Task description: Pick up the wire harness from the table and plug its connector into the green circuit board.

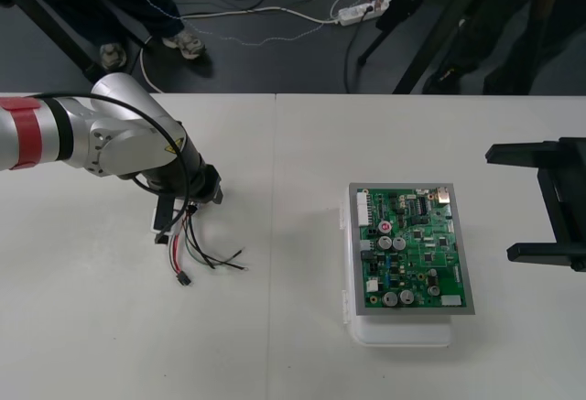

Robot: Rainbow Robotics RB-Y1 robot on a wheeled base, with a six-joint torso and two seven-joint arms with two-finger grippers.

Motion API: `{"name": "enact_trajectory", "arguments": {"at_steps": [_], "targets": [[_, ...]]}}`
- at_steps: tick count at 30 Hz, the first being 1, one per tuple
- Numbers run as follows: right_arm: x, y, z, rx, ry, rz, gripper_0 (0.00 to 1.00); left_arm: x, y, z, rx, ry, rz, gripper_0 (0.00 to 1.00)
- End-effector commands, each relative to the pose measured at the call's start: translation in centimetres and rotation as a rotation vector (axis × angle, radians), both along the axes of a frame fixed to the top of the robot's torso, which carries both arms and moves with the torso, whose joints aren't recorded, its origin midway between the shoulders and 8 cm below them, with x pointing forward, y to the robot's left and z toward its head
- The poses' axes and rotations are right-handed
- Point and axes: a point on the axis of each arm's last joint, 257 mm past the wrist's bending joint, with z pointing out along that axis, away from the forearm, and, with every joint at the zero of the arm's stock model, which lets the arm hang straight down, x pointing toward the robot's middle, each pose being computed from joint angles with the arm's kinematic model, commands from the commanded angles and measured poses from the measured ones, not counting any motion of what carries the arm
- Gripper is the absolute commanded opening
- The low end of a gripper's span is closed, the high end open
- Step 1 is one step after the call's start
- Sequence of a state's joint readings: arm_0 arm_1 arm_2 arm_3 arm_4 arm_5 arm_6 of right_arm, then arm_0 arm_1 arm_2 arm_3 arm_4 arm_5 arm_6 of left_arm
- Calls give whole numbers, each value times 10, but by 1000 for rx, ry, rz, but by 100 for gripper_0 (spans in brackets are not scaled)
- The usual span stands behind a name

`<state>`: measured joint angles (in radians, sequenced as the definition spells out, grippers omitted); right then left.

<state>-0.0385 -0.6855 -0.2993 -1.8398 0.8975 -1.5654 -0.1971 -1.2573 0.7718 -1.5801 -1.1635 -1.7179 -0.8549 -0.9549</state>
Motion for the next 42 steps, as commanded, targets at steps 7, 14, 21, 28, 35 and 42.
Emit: {"name": "enact_trajectory", "arguments": {"at_steps": [7, 14, 21, 28, 35, 42], "targets": [[-9, 9, 15, 35, -68, 53, 100, 6, -7, -3, 11, -30, -73, 91], [-12, 10, 20, 53, -83, 65, 100, 3, -2, -11, 11, -21, -58, 89], [-23, 16, 27, 59, -136, 94, 100, 4, -1, -14, 9, -24, -54, 89], [-23, 16, 24, 47, -232, 90, 100, 3, 2, -19, 6, -24, -46, 83], [-23, 15, 24, 48, -225, 89, 100, 0, 4, -25, 7, -18, -43, 82], [-23, 14, 21, 49, -206, 85, 100, -3, -5, -31, -5, -13, -49, 79]]}}
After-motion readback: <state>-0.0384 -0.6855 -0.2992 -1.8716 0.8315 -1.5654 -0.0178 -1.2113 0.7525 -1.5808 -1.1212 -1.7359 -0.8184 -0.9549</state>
